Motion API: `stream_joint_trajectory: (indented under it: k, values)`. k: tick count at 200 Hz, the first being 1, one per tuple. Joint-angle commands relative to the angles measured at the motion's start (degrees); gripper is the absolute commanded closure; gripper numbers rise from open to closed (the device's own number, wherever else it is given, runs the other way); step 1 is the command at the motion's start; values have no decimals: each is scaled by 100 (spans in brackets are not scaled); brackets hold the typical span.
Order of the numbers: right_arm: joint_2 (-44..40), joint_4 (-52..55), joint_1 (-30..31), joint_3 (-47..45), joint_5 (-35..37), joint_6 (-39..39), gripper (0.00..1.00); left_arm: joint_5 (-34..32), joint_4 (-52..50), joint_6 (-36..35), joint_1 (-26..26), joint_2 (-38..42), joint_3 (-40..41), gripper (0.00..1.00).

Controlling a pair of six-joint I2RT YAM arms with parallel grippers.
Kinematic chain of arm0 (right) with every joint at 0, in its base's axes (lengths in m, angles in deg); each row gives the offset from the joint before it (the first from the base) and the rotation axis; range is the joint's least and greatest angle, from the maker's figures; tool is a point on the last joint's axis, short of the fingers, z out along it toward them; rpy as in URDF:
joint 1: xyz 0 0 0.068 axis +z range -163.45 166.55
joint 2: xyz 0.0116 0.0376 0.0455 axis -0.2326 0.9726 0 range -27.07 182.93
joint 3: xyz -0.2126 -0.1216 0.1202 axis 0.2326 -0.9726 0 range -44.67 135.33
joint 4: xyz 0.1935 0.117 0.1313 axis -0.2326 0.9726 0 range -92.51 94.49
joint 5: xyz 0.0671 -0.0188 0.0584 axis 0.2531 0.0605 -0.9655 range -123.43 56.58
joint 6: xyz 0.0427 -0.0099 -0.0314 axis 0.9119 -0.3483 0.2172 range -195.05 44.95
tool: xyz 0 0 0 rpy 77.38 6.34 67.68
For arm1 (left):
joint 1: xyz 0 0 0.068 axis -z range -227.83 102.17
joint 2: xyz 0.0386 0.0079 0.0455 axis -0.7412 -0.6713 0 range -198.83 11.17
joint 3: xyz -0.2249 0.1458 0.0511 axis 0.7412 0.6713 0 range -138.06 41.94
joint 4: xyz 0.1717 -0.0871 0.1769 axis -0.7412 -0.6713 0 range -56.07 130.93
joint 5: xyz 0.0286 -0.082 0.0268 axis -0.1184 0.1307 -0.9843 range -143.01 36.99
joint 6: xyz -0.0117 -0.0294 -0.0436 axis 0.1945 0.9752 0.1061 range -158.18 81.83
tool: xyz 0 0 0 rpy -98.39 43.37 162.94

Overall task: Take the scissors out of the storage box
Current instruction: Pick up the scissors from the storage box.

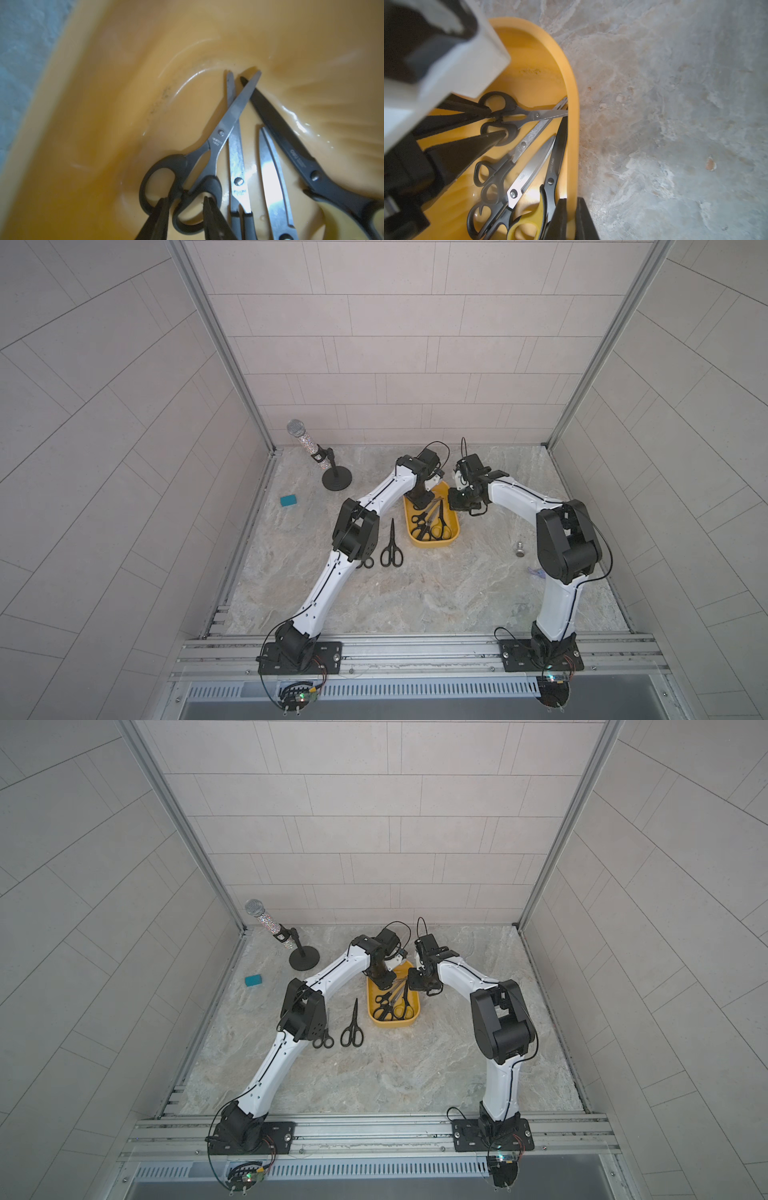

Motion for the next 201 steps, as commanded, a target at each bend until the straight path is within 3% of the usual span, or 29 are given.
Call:
stream_joint_trajectory:
  k: [1, 23, 95, 172, 201]
  values:
    - [67, 130, -16, -2, 66, -110, 100, -126, -339, -136, -71, -198, -179, 64]
    - [49, 144, -18, -35, 101, -116, 100, -422, -335, -302, -77, -26, -156, 64]
    - [51, 125, -10, -24, 25, -55, 100, -277, -49, -711, -156, -121, -120, 57]
    - [-4, 68, -10, -41, -38, -72, 100, 931, -581, -725, -271, -390, -250, 58]
    - [-15, -25, -27, -40, -56, -73, 100, 773, -868, -769, -244, -345, -223, 61]
